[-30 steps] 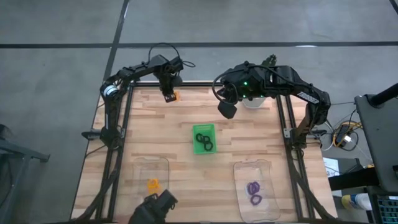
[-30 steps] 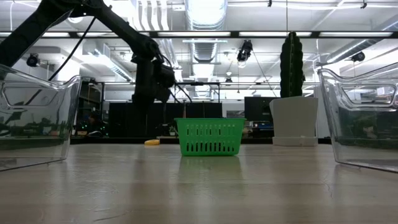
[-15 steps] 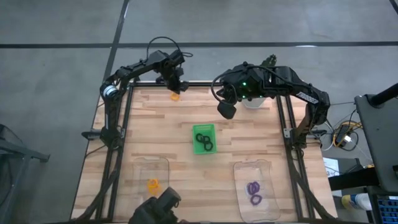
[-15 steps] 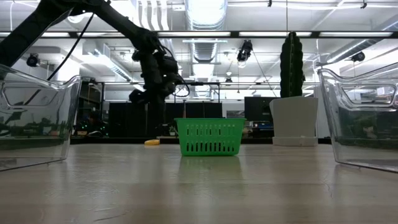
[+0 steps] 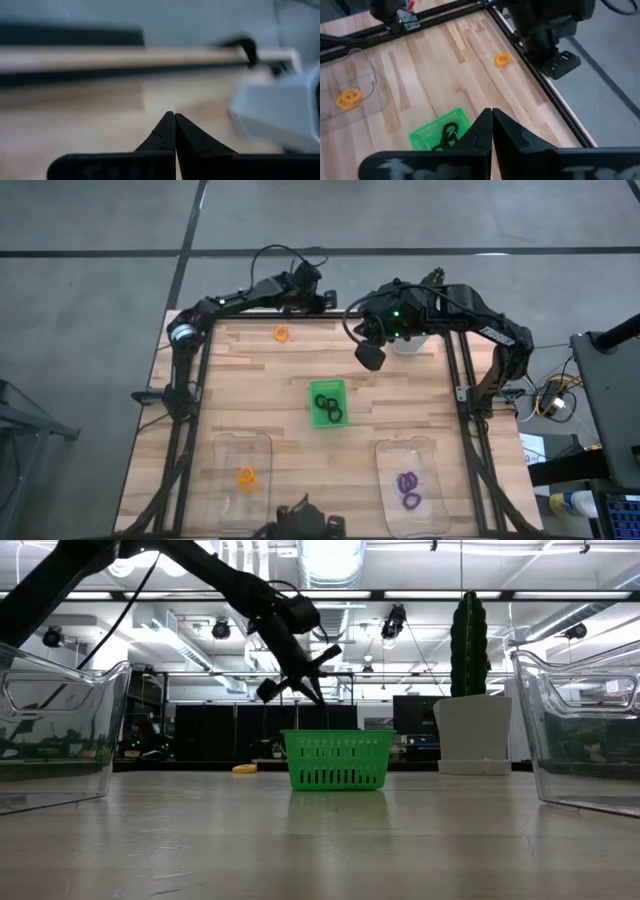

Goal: Sort spring keychains
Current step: Put the yellow spring keychain into the left transparent bin

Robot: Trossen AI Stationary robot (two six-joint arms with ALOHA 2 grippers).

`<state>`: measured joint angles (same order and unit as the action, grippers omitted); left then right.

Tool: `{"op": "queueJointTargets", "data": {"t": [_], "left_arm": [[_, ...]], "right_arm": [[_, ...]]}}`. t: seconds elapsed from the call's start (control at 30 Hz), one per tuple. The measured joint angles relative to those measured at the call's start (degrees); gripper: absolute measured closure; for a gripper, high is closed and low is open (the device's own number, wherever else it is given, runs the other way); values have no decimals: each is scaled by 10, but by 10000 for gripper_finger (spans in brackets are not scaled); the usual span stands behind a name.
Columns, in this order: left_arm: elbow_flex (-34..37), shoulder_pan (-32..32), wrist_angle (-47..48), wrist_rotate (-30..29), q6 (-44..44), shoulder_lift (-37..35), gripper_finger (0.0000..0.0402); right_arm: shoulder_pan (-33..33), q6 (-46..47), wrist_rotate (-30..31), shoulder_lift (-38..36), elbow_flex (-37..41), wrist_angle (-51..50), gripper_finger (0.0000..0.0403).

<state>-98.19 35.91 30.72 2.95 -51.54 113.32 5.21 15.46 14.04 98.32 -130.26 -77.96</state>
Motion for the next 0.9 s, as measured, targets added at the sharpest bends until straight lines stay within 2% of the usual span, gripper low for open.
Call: {"op": "queueJointTargets", "data": {"t": [0.17,0.33,0.43,0.57,0.7,0.9], "left_arm": [[0,-26,14,-154,26,0,401],[1,-29,93,-228,-74,2,401],[1,-34,104,-284,-89,2,401],[1,-43,117,-324,-166,2,401],[8,-61,185,-352,-263,2,401],[33,-86,238,-365,-362,2,401]], "right_arm": [[5,5,-11,-8,0,-2,394],[14,-32,-7,-27,-2,-2,394],[30,-50,8,-37,-2,-2,394],[57,-94,9,-60,-2,-2,394],[81,-146,7,-87,-2,-3,394],[108,-128,-17,-119,-1,-10,394]]}}
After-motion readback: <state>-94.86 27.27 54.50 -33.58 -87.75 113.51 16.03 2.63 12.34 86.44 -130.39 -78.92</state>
